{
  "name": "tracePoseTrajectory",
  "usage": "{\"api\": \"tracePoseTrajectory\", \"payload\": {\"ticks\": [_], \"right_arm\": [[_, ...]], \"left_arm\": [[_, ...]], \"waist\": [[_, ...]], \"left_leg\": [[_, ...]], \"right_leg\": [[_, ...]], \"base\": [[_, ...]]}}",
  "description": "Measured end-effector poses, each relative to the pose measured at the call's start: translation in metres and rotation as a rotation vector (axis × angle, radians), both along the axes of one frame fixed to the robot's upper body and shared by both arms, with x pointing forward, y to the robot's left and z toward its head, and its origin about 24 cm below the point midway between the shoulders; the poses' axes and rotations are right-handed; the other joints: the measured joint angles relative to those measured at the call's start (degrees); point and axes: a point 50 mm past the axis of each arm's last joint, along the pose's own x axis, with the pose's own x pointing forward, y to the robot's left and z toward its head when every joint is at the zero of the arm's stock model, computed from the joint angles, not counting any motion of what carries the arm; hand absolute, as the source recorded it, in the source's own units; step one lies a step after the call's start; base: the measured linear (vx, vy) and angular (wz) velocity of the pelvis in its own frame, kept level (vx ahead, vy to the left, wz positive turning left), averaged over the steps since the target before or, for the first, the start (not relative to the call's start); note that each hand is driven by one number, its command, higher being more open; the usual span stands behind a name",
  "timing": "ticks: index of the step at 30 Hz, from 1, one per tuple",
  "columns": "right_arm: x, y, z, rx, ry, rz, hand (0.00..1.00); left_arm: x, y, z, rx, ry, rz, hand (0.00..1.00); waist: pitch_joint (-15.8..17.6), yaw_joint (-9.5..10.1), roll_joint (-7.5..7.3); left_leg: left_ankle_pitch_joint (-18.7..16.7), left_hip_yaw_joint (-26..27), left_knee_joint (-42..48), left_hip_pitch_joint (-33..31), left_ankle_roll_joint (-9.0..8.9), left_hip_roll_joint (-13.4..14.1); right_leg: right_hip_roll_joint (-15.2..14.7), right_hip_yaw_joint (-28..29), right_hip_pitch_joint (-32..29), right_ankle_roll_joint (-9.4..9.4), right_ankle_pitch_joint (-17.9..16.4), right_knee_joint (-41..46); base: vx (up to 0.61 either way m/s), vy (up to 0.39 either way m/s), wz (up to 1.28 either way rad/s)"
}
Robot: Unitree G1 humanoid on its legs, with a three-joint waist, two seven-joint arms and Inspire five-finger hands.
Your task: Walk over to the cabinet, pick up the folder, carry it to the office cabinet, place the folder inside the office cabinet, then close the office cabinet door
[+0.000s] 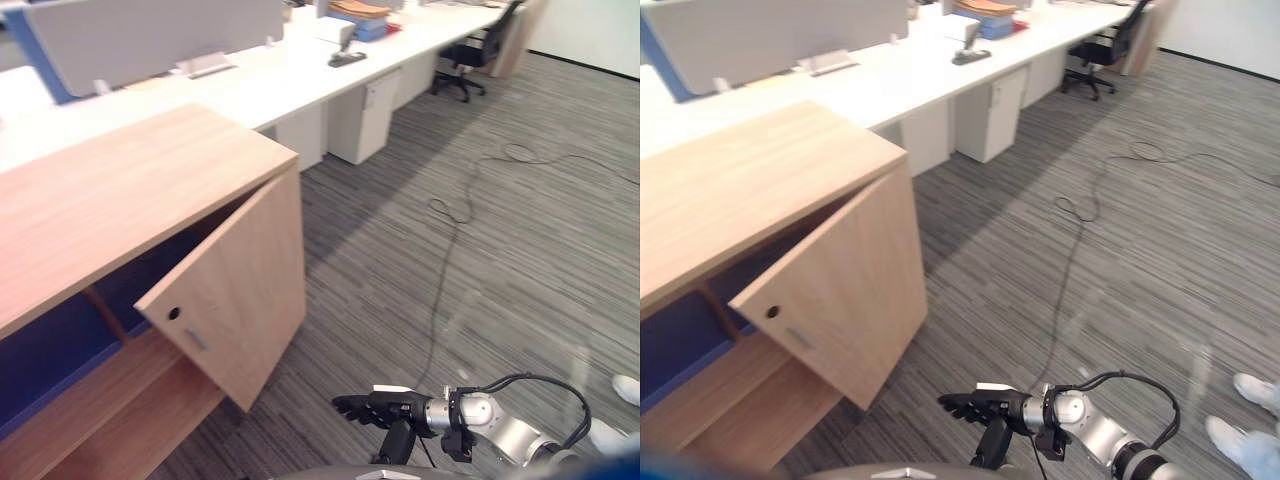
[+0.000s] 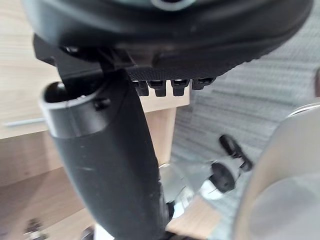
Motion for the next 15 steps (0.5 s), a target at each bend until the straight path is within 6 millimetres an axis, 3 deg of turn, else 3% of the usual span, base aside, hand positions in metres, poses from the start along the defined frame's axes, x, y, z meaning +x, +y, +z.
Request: {"api": "tracePoseTrajectory", "payload": {"ticks": [1, 2, 3, 4, 5, 7, 8, 9, 10, 12, 13, 15], "right_arm": [[-0.01, -0.006, -0.013, -0.062, 0.027, -0.039, 1.0], [-0.016, -0.008, -0.019, -0.08, 0.047, -0.067, 1.0], [-0.026, -0.013, -0.028, -0.109, 0.069, -0.141, 1.0], [-0.031, -0.011, -0.036, -0.112, 0.076, -0.231, 1.0], [-0.033, -0.009, -0.04, -0.116, 0.075, -0.269, 1.0], [-0.042, -0.005, -0.052, -0.135, 0.09, -0.404, 1.0], [-0.047, -0.004, -0.056, -0.143, 0.11, -0.45, 1.0], [-0.056, -0.008, -0.065, -0.157, 0.174, -0.563, 1.0], [-0.067, -0.021, -0.071, -0.2, 0.223, -0.697, 1.0], [-0.082, -0.032, -0.076, -0.235, 0.28, -0.856, 1.0], [-0.085, -0.033, -0.078, -0.242, 0.296, -0.87, 1.0], [-0.088, -0.032, -0.079, -0.242, 0.316, -0.886, 1.0]], "left_arm": [[0.004, -0.001, 0.0, 0.0, -0.005, -0.033, 1.0], [0.006, -0.002, 0.0, 0.0, -0.006, -0.055, 1.0], [0.013, -0.002, 0.0, 0.006, -0.008, -0.106, 1.0], [0.02, -0.001, 0.001, 0.021, -0.004, -0.172, 1.0], [0.024, 0.001, 0.002, 0.033, -0.003, -0.213, 1.0], [0.043, 0.016, 0.008, 0.11, 0.002, -0.363, 1.0], [0.046, 0.023, 0.011, 0.134, 0.005, -0.391, 1.0], [0.052, 0.031, 0.015, 0.169, 0.01, -0.428, 1.0], [0.046, 0.03, 0.013, 0.158, 0.033, -0.436, 1.0], [0.034, 0.031, 0.011, 0.126, 0.071, -0.406, 1.0], [0.031, 0.032, 0.012, 0.127, 0.064, -0.388, 1.0], [0.035, 0.027, 0.014, 0.134, 0.026, -0.449, 1.0]], "waist": [[0.1, 0.13, -0.59], [0.1, 0.23, -0.67], [0.2, 0.09, -0.69], [0.3, -0.45, -0.8], [0.1, -0.83, -0.63], [0.2, -1.88, -2.09], [0.3, -1.92, -3.04], [0.6, -1.74, -4.43], [0.6, -0.29, -4.22], [0.6, -0.94, -2.85], [0.2, 0.21, -2.85], [-0.3, 0.51, -2.97]], "left_leg": [[-0.1, -3.9, 0.0, -0.1, 0.69, -2.4], [-0.1, -6.1, 0.1, -0.4, 1.07, -3.4], [-0.6, -12.1, 0.6, -1.4, 1.64, -4.5], [-0.6, -18.9, 2.2, -3.7, 1.81, -5.5], [-0.7, -22.0, 3.4, -5.4, 1.76, -5.6], [-0.7, -36.5, 6.2, -11.8, 1.59, -8.1], [-0.5, -39.6, 5.8, -12.8, 1.18, -9.0], [0.7, -44.8, 5.0, -13.9, -0.68, -10.2], [0.6, -46.8, 8.7, -15.1, -2.2, -11.1], [-1.7, -48.3, 14.2, -16.8, -2.68, -11.4], [-1.4, -51.0, 13.9, -17.7, -3.59, -11.2], [0.0, -56.2, 12.6, -19.8, -5.23, -11.0]], "right_leg": [[-3.9, -0.2, -0.9, 0.45, -3.5, 7.0], [-5.2, 0.9, -1.1, 0.05, -4.4, 9.5], [-6.3, 5.7, -1.7, -1.2, -5.0, 14.5], [-5.0, 14.0, -4.0, -3.94, -5.2, 20.0], [-3.0, 19.3, -4.4, -4.54, -6.6, 21.5], [4.5, 38.6, -0.7, -0.7, -13.7, 13.6], [5.0, 41.5, 0.5, -0.15, -14.0, 10.3], [5.2, 41.2, 2.5, 2.62, -16.3, 7.6], [4.9, 37.2, 3.3, 1.42, -16.7, 7.4], [5.4, 29.4, 6.8, 0.47, -16.9, 5.9], [6.2, 26.5, 7.3, -0.01, -16.8, 4.9], [7.8, 21.0, 9.1, -1.02, -15.4, 0.6]], "base": [[0.0, 0.024, 1.27], [0.0, -0.025, 1.85], [-0.02, -0.071, 2.12], [-0.03, -0.095, 2.29], [-0.05, -0.153, 2.66], [-0.07, -0.26, 2.99], [-0.06, -0.342, 2.89], [-0.06, -0.407, 2.33], [-0.05, -0.384, 2.07], [-0.02, -0.296, 1.82], [0.0, -0.248, 1.64], [0.04, -0.201, 1.38]]}}
